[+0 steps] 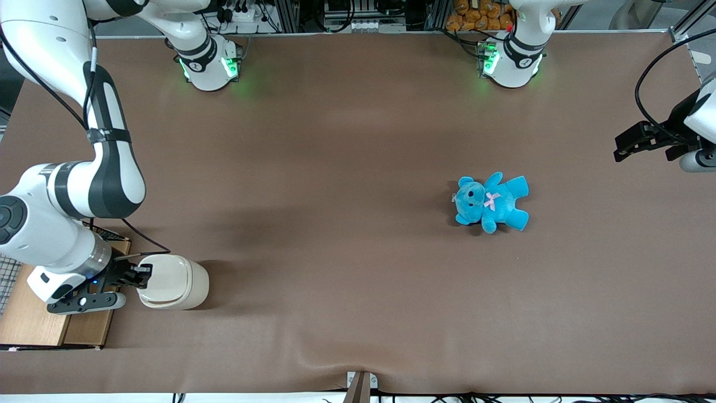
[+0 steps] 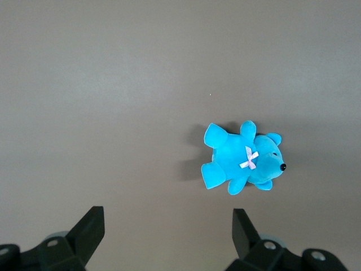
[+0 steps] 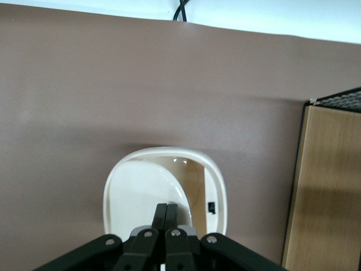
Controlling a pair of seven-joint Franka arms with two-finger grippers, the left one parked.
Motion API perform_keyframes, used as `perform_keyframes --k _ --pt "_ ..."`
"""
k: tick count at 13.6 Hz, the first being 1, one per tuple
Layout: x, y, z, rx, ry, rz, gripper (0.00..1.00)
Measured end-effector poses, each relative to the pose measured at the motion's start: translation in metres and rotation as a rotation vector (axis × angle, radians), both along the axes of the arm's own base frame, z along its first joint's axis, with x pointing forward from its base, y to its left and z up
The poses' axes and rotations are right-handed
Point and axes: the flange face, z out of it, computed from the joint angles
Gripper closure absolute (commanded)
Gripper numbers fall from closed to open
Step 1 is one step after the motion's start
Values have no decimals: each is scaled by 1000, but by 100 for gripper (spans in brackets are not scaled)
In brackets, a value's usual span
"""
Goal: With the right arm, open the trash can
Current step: 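Push the lid down onto the can rim with the right gripper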
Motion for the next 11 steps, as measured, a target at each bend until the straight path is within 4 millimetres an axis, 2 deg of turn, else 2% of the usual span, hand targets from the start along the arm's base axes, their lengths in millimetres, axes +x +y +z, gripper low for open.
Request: perform_keyframes --k 3,9,11 --pt "2 -11 -10 -5 3 7 100" --pt "2 -12 -38 -7 1 9 100" --pt "1 -12 -40 -7 4 9 100"
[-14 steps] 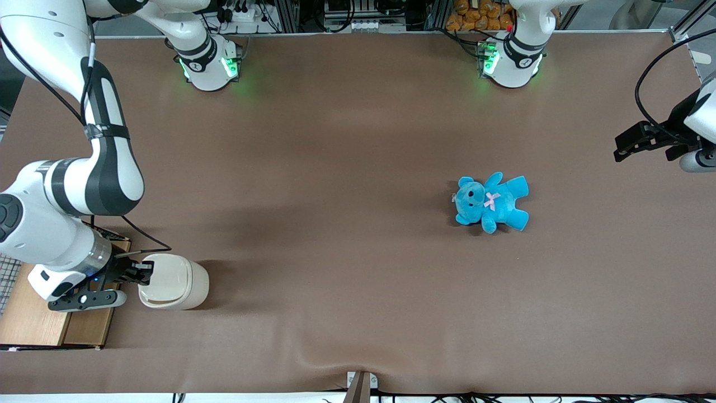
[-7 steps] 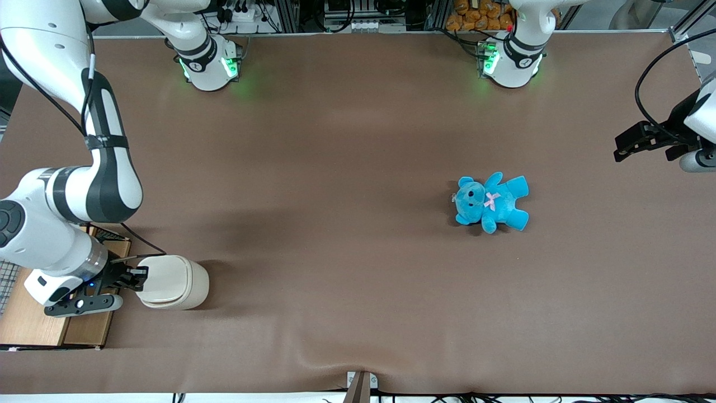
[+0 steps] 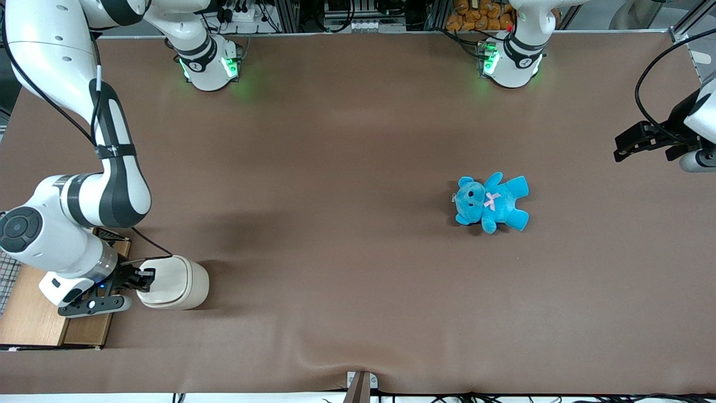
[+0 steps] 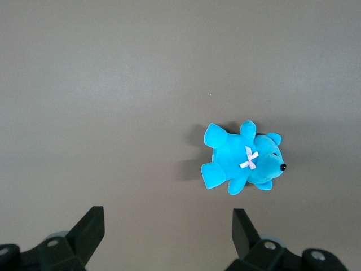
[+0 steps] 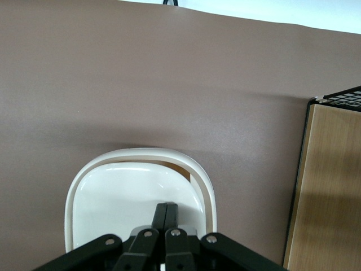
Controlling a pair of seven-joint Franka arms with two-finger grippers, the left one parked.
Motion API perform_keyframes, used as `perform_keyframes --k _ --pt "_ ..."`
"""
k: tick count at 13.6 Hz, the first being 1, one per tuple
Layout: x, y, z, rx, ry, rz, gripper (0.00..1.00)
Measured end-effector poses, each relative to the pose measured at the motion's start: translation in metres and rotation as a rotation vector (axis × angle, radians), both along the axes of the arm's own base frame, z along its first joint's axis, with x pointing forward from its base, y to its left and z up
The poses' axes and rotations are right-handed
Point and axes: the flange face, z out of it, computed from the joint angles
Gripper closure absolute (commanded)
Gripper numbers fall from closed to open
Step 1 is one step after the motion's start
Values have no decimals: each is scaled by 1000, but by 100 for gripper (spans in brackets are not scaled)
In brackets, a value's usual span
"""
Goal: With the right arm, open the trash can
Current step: 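Push the lid down onto the can rim with the right gripper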
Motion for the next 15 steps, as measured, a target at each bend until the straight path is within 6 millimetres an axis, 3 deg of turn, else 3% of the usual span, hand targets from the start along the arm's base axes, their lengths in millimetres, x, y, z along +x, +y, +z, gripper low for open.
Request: perform_keyframes --k 10,15 --pt "-4 -7 -10 -1 19 -5 100" --pt "-7 -11 -25 -2 -7 -10 100"
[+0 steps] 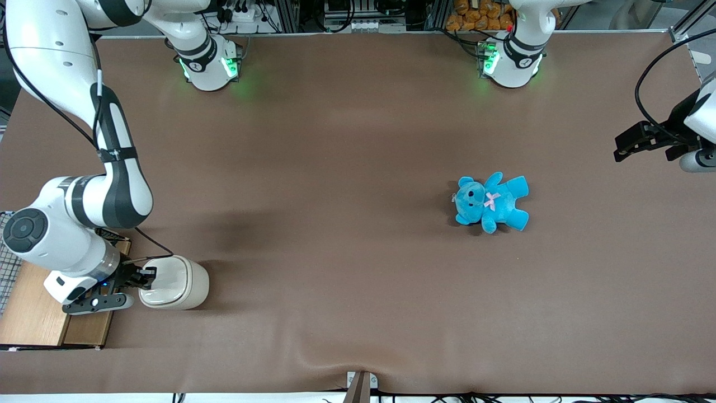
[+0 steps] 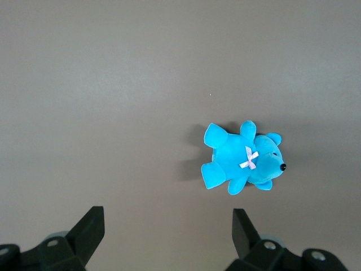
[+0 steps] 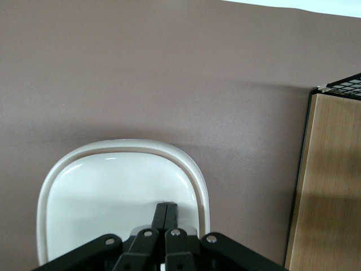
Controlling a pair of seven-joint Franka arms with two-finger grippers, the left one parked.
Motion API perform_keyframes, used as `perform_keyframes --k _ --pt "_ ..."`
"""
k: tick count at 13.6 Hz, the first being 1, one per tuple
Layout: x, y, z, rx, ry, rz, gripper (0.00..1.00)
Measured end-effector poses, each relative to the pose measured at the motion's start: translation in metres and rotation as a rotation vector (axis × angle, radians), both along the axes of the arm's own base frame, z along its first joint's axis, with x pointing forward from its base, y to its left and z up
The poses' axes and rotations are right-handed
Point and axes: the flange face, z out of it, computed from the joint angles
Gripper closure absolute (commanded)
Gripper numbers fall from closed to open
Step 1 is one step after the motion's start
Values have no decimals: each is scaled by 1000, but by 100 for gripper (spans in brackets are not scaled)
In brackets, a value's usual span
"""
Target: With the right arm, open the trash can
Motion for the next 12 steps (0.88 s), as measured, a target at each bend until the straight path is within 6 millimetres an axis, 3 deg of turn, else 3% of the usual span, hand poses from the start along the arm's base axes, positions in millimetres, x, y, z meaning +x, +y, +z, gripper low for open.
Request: perform_keyframes --k 8,11,12 --pt "0 3 1 1 -22 5 100" --pt "2 5 19 3 36 7 100" --pt "3 5 29 3 49 7 90"
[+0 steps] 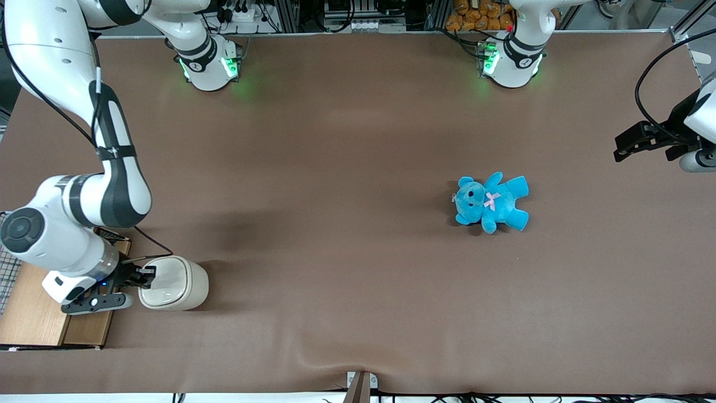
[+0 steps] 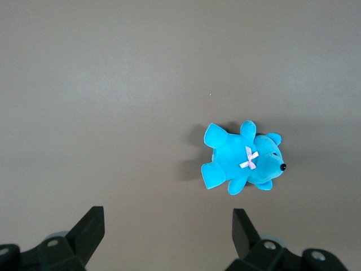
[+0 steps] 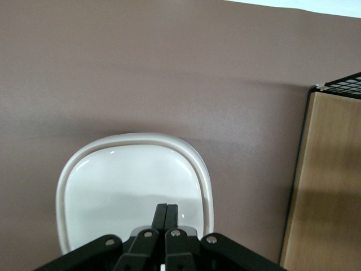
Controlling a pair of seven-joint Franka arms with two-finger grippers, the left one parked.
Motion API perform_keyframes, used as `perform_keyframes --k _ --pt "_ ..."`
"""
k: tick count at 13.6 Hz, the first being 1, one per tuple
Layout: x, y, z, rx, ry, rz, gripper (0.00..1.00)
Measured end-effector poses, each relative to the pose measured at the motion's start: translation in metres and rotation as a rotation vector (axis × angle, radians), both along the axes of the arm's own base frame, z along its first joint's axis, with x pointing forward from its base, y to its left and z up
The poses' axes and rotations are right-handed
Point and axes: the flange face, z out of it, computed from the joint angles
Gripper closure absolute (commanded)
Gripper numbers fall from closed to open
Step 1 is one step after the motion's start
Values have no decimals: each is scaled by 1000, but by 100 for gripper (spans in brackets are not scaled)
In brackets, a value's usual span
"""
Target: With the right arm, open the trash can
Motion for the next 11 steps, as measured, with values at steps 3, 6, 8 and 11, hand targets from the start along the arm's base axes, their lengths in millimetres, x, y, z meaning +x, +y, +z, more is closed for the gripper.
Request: perform_keyframes --k 3,6,8,11 --pt "-1 0 32 2 26 -2 27" --pt "-7 -5 64 18 29 -16 0" --pt "-15 -14 83 26 48 -32 0" --pt "-33 -19 117 33 99 -40 0"
